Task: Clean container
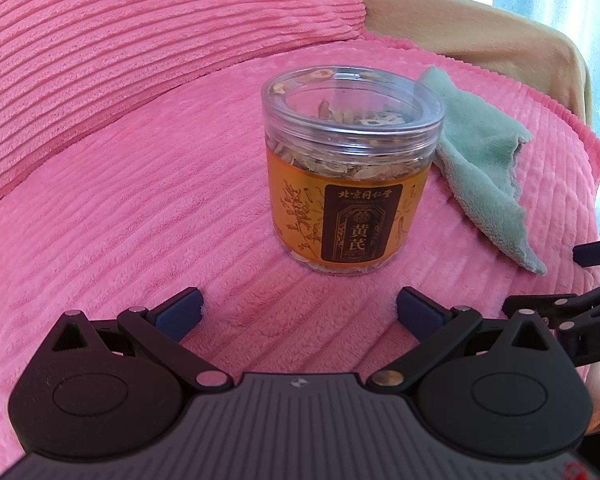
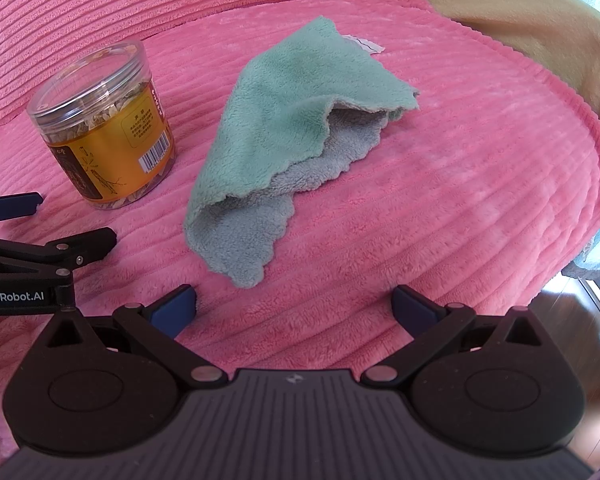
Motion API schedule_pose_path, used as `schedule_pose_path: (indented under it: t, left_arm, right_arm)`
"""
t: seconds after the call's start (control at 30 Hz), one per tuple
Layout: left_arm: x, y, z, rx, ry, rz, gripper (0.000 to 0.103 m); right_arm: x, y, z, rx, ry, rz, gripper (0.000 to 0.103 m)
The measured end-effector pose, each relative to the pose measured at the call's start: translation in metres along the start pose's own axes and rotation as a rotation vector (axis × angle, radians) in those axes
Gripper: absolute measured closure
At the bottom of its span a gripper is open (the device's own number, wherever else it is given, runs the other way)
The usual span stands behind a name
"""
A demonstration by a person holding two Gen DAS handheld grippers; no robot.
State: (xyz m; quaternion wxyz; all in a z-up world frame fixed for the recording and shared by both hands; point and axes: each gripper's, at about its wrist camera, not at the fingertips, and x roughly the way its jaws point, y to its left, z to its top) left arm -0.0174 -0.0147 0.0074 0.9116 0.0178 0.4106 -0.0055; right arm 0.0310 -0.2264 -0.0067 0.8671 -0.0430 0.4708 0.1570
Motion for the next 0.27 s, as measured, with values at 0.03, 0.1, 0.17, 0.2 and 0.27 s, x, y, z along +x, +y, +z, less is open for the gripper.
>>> schedule_pose_path:
  t: [0.03,0.1,0.17,0.2,0.27]
  left_arm:
    - [0.0000,-0.0003,0.0000,0.001,-0.001,0.001,0.000]
    - [0.0001,0.0001,0.0000,0.001,-0.002,0.000,0.000]
    - [0.0000,0.0004,-0.0003,0.002,-0.005,0.000,0.000]
    - [-0.0002,0.0005,-0.0005,0.001,-0.006,-0.001,0.000]
    - [-0.0003,-0.0001,-0.0005,0.002,-0.006,0.001,0.000]
  right_arm:
    - [0.0000,0.0001,0.0000,0.000,0.000,0.000,0.000]
    - [-0.0001,0.0002,-0.0001,0.000,0.000,-0.001,0.000]
    - [-0.0003,0.0041,-0.0006,0.005,0.000,-0.005,0.000]
    - [-0.0004,0.0040,-0.0007,0.005,0.000,-0.005,0.000]
    - [-0.0004,0.0018,-0.0003,0.003,0.000,-0.003,0.000]
